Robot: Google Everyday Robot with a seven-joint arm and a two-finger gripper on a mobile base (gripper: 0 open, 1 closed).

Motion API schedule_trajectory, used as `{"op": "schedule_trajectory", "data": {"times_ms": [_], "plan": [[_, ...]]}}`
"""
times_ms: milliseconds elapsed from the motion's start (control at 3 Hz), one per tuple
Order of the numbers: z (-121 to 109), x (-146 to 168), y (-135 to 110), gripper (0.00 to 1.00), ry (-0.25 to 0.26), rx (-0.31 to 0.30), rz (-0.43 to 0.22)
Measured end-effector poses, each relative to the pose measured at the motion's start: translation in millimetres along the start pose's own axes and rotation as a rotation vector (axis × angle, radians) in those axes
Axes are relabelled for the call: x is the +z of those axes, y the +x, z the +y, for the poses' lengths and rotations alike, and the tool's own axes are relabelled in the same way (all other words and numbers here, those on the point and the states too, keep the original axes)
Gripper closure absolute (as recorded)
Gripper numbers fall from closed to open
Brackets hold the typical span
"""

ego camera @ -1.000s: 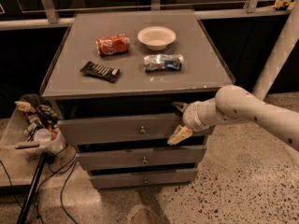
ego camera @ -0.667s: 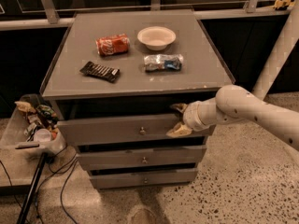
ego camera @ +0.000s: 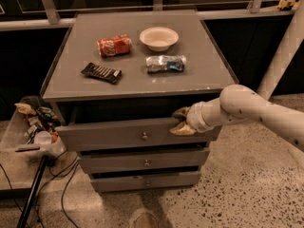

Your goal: Open top drawer

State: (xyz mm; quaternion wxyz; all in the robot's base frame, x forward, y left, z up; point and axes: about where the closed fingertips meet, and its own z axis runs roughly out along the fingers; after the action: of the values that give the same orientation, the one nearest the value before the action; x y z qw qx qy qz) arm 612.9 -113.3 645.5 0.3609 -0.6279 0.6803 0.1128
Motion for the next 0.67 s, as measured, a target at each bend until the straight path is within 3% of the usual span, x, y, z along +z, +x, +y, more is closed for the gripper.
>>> {"op": "schedule_trajectory", "data": {"times_ms": [333, 667], "plan": [[-0.7, -2.0, -1.4, 1.0, 0.0, 0.0, 0.0], [7.4, -6.9, 1.9, 1.0, 0.0, 0.001, -0.007]]}}
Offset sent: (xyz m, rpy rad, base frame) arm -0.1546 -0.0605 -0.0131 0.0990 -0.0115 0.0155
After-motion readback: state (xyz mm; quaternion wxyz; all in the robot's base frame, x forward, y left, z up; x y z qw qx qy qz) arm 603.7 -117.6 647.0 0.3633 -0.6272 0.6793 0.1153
